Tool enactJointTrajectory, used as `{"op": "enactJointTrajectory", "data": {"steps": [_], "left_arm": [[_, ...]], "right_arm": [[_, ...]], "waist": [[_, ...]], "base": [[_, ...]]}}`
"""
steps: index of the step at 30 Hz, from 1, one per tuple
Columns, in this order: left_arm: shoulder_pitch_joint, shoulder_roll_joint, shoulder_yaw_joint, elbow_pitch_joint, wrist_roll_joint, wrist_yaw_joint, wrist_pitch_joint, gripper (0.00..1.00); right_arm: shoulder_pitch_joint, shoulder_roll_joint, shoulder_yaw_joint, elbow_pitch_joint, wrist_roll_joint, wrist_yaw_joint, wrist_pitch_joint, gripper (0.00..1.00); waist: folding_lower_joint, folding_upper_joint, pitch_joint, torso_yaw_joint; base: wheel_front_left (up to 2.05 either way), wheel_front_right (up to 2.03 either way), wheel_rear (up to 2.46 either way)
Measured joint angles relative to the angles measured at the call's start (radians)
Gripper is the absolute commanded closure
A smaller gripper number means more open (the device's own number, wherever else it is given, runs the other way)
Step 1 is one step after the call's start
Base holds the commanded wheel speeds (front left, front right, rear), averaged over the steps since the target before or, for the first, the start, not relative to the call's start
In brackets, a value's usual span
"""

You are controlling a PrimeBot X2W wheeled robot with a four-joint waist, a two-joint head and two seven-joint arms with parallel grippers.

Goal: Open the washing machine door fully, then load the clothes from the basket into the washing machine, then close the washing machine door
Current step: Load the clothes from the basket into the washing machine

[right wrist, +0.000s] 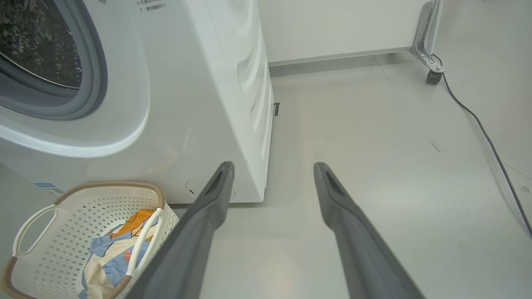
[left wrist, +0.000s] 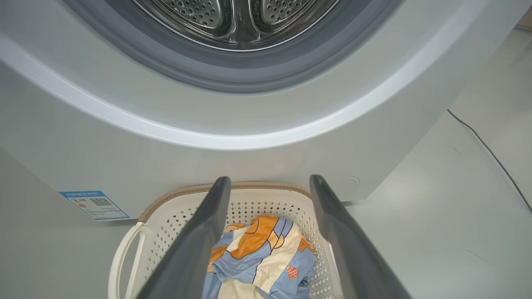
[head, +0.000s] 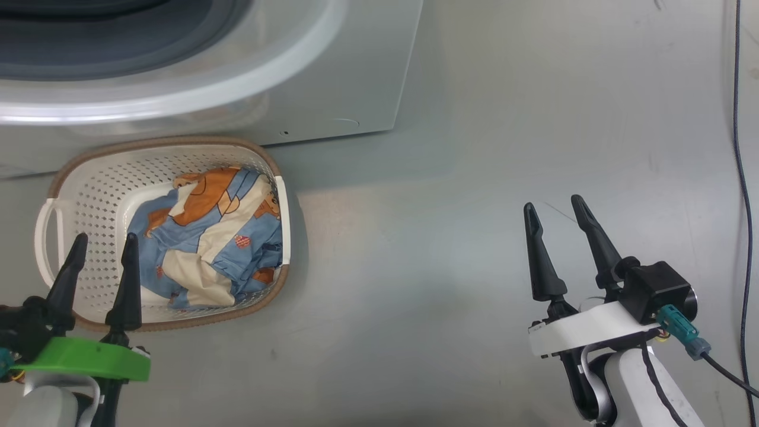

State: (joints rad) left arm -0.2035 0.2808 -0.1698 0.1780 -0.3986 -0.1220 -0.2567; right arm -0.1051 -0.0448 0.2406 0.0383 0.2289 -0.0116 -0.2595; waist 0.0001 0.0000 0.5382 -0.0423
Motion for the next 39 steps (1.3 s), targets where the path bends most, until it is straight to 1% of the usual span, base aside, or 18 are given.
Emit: {"op": "enactJointTrajectory", "data": {"steps": [3, 6, 8, 12, 18, 21, 22, 26, 29, 33, 35, 39], "left_arm": [[-0.032, 0.022, -0.017, 0.042, -0.019, 0.0, 0.0, 0.0], [-0.051, 0.033, -0.037, 0.068, -0.042, 0.0, 0.003, 0.0], [-0.075, 0.045, -0.056, 0.088, -0.051, 0.0, 0.012, 0.0], [-0.136, 0.081, -0.092, 0.128, -0.062, 0.0, 0.044, 0.0], [-0.209, 0.111, -0.136, 0.186, -0.113, 0.0, 0.099, 0.0], [-0.235, 0.135, -0.153, 0.213, -0.121, 0.0, 0.108, 0.0], [-0.243, 0.143, -0.159, 0.218, -0.121, 0.0, 0.109, 0.0], [-0.288, 0.163, -0.183, 0.247, -0.131, 0.0, 0.126, 0.0], [-0.315, 0.174, -0.194, 0.272, -0.14, 0.0, 0.136, 0.0], [-0.334, 0.207, -0.212, 0.31, -0.142, 0.0, 0.162, 0.0], [-0.349, 0.212, -0.214, 0.322, -0.163, 0.0, 0.165, 0.0], [-0.383, 0.228, -0.224, 0.348, -0.175, 0.0, 0.176, 0.0]], "right_arm": [[-0.025, -0.001, 0.016, -0.009, 0.003, -0.016, 0.0, 0.0], [-0.037, -0.001, 0.023, -0.014, 0.006, -0.018, 0.0, 0.0], [-0.045, -0.002, 0.032, -0.017, 0.011, -0.026, 0.0, 0.0], [-0.061, -0.002, 0.057, -0.028, 0.016, -0.033, 0.0, 0.0], [-0.11, -0.003, 0.084, -0.048, 0.016, -0.042, 0.0, 0.0], [-0.133, -0.004, 0.097, -0.049, 0.016, -0.044, 0.0, 0.0], [-0.138, -0.004, 0.099, -0.052, 0.018, -0.049, 0.0, 0.0], [-0.147, -0.004, 0.101, -0.056, 0.019, -0.06, 0.0, 0.0], [-0.15, -0.005, 0.114, -0.056, 0.026, -0.061, 0.0, 0.0], [-0.17, -0.005, 0.134, -0.067, 0.037, -0.061, 0.0, 0.0], [-0.179, -0.004, 0.142, -0.072, 0.043, -0.07, 0.0, 0.0], [-0.182, -0.005, 0.153, -0.072, 0.06, -0.07, 0.0, 0.0]], "waist": [[0.0, 0.0, 0.042, -0.008], [0.0001, 0.0, 0.07, -0.014], [0.0, 0.0, 0.098, -0.02], [0.0001, 0.0, 0.155, -0.034], [0.0001, 0.0, 0.239, -0.055], [0.0001, 0.0, 0.278, -0.068], [0.0001, 0.0, 0.29, -0.073], [0.0001, 0.0, 0.332, -0.093], [0.0001, 0.0, 0.359, -0.108], [0.0001, 0.0, 0.39, -0.126], [0.0, 0.0, 0.405, -0.134], [0.0, 0.0, 0.433, -0.149]], "base": [[0.0, 0.0, 0.0], [0.0, 0.0, 0.0], [0.0, 0.0, 0.0], [0.0, 0.0, 0.0], [0.0, 0.0, 0.0], [0.0, 0.0, 0.0], [0.0, 0.0, 0.0], [0.0, 0.0, 0.0], [0.0, 0.0, 0.0], [0.0, 0.0, 0.0], [0.0, 0.0, 0.0], [0.0, 0.0, 0.0]]}}
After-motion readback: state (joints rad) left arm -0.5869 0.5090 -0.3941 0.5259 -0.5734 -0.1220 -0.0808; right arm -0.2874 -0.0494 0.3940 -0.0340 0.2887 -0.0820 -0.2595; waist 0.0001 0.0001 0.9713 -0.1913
